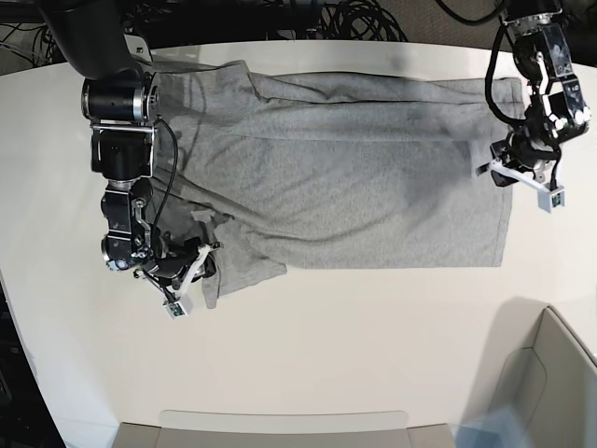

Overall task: Fold the T-shirt properly
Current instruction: 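Move both grippers to the hem corners and grasp them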

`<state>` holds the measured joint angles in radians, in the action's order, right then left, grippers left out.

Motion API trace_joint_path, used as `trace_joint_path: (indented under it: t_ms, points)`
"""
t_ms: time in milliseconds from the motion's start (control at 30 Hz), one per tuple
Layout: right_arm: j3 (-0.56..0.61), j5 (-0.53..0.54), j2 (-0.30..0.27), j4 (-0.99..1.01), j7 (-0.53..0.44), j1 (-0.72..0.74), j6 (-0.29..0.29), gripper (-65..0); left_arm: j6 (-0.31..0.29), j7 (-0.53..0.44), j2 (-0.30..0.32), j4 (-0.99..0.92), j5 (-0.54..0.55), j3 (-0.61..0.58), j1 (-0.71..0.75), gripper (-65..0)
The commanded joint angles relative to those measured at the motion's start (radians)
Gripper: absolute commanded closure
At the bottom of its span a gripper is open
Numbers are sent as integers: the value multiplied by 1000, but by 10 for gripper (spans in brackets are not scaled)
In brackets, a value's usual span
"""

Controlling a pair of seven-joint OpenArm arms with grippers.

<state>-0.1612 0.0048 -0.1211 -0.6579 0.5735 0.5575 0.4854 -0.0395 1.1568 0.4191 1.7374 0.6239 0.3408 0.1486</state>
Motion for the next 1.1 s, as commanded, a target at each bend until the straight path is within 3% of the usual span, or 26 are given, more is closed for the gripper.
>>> trace_joint_path:
  t_ms: [0,200,267,467,633,900,1067]
  points:
    - [4,-19,2,5,53,8,5,-173,0,-16,22,-20,7,-13,-62,-160]
    - [4,-19,-5,5,58,2,5,-173,0,-77,105,-261,7,-188,-341,-193]
    - [4,-19,-5,5,59,-3,5,-173,0,-108,128,-420,7,-246,-459,-193]
    - [4,-19,-19,0,59,-27,5,-173,-1,-304,143,-908,7,-449,-729,-194]
    - [4,-19,-28,0,59,-29,5,-173,-1,-409,160,-1042,7,-581,-780,-195]
    - [5,-19,-47,0,59,-29,5,-173,-4,-452,156,-1114,9,-593,-774,-227]
    - [5,-19,-41,0,59,-29,5,-173,-138,-452,154,-1134,14,-593,-751,-228]
